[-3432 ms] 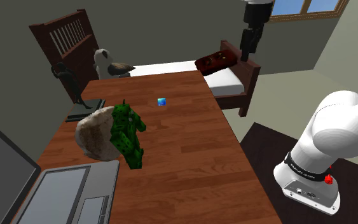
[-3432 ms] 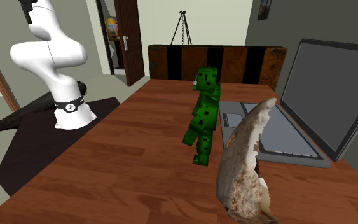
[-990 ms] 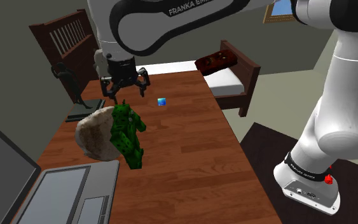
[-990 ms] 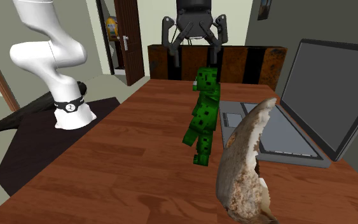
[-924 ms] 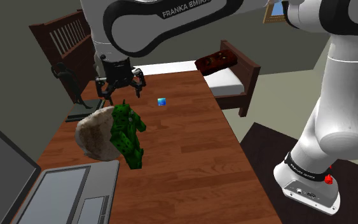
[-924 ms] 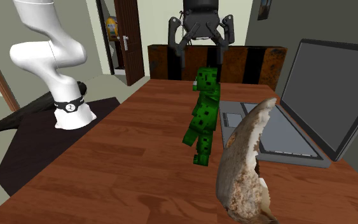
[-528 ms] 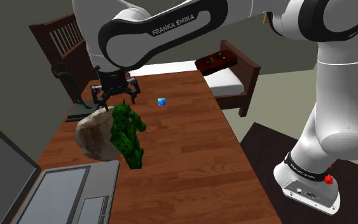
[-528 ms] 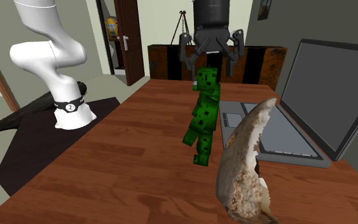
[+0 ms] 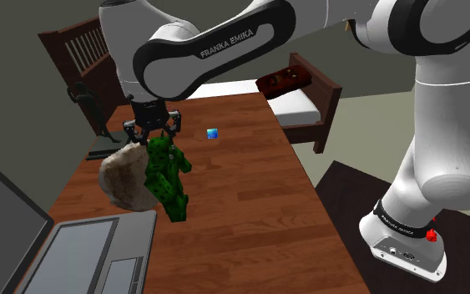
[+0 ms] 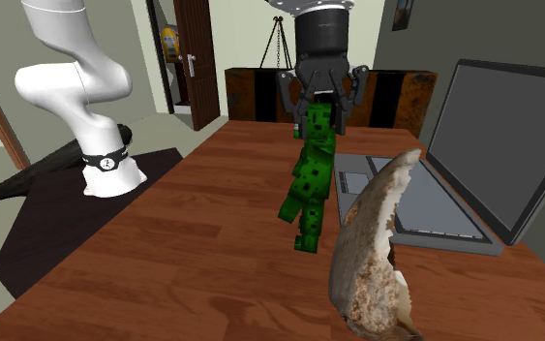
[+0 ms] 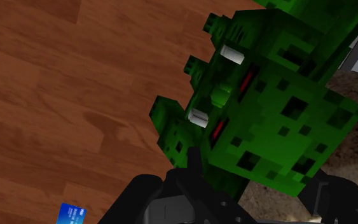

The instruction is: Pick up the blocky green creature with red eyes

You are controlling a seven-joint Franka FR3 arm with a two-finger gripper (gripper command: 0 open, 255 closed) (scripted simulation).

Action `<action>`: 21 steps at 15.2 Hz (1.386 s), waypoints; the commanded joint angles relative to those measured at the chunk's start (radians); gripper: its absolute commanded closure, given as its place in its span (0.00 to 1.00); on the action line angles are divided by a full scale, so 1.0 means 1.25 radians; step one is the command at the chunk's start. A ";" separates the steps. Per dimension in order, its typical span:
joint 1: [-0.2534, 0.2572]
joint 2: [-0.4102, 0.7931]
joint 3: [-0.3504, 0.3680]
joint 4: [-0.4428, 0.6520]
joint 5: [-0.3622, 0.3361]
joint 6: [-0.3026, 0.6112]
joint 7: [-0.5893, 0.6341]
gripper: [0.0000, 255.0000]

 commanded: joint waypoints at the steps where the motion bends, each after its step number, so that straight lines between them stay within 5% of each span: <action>1: 0.001 0.002 0.000 0.000 0.000 0.000 0.000 1.00; 6: -0.001 -0.001 0.001 -0.004 0.001 0.002 0.000 1.00; 21: 0.014 -0.006 0.008 0.150 0.014 -0.155 -0.024 1.00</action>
